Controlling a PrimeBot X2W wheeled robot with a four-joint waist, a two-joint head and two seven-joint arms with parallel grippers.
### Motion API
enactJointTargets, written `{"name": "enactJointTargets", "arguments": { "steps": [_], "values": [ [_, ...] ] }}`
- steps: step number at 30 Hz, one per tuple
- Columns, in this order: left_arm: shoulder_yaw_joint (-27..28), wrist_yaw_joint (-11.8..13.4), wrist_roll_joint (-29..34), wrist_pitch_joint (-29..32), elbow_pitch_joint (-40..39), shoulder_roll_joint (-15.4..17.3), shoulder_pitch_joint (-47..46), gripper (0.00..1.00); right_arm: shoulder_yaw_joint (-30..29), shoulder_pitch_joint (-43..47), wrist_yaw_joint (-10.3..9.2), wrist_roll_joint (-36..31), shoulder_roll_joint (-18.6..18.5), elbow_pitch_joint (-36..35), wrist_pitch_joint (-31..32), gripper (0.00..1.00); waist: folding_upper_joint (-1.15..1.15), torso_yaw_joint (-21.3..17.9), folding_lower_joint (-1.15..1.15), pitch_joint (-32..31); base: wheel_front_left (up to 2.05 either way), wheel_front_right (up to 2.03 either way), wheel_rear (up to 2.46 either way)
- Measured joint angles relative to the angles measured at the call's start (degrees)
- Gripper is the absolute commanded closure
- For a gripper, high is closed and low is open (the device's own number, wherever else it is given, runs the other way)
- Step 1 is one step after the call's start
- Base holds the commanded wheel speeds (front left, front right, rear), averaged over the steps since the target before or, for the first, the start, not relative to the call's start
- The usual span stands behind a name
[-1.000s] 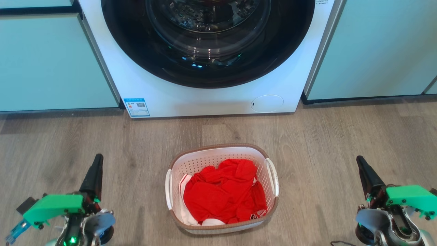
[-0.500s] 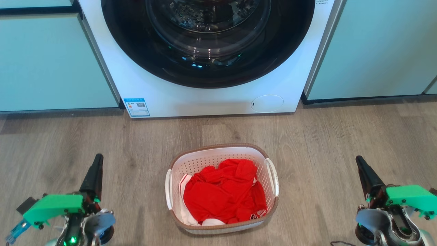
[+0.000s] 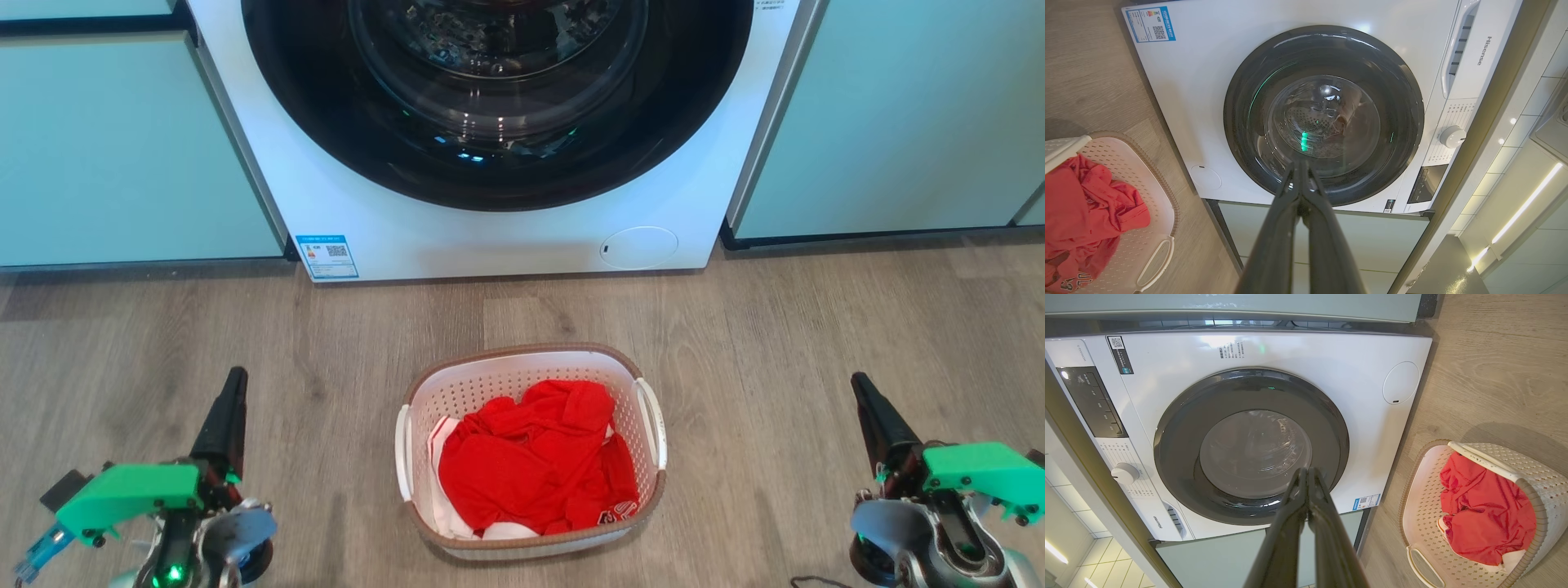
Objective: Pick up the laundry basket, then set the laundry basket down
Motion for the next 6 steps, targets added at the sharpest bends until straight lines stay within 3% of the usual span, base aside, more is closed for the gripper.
{"name": "enactJointTargets", "arguments": {
  "steps": [6],
  "values": [
    [0.0, 0.0, 0.0, 0.0, 0.0, 0.0, 0.0, 1.00, 0.0, 0.0, 0.00, 0.0, 0.0, 0.0, 0.0, 1.00, 0.00, 0.0, 0.00, 0.0, 0.00, 0.00, 0.00]
  ]
}}
